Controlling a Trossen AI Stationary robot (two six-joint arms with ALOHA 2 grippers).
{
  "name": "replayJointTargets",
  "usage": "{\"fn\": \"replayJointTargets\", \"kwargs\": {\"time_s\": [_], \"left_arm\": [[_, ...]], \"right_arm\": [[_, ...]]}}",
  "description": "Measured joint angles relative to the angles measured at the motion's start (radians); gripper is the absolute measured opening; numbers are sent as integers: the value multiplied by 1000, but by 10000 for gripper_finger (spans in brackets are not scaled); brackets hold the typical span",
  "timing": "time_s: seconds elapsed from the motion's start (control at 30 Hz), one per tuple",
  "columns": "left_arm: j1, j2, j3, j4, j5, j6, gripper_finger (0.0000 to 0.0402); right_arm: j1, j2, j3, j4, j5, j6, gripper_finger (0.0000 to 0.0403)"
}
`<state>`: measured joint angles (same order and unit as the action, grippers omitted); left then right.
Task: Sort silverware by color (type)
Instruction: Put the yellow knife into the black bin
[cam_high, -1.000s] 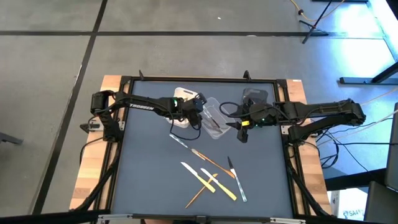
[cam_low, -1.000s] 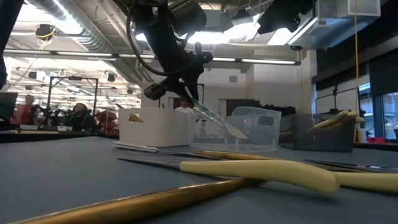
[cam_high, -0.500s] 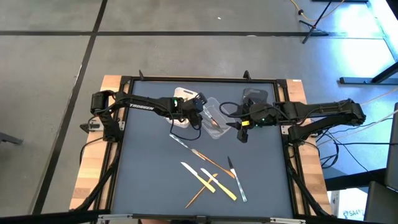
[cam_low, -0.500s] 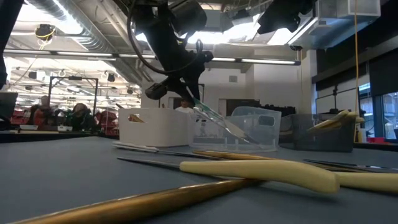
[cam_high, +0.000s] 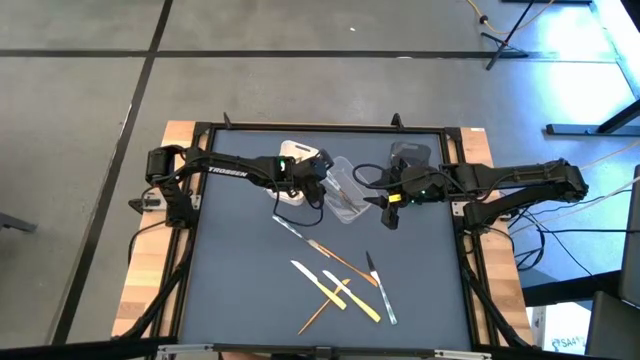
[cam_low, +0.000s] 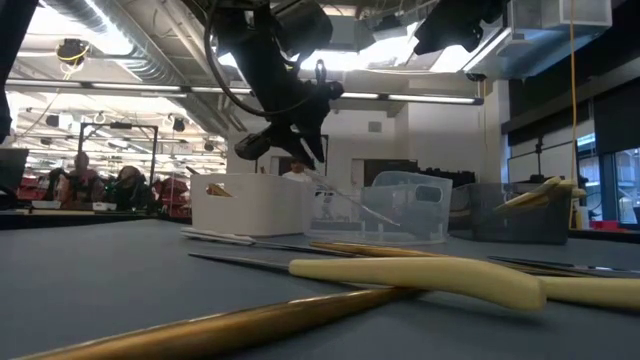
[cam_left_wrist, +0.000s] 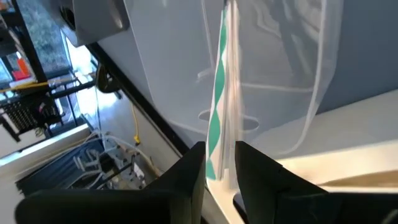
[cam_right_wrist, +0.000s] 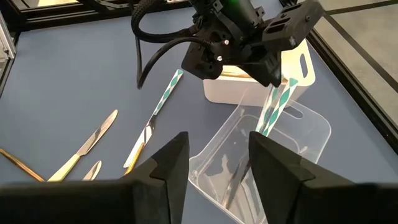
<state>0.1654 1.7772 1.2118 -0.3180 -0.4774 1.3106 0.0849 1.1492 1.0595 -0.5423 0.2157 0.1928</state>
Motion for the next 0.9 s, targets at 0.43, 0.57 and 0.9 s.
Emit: {"fn": "replayJointTargets", "kwargs": {"time_s": [0.43,0.57,0.9], "left_arm": [[-2,0,0,3,31,0,84],[-5,0,0,9,31,0,84],[-27,-1,0,25,27,0,84]], "right_arm": [[0,0,0,0,0,0,154],[0,0,0,-9,0,0,154],[0,0,0,-13,-12,12,154]]}}
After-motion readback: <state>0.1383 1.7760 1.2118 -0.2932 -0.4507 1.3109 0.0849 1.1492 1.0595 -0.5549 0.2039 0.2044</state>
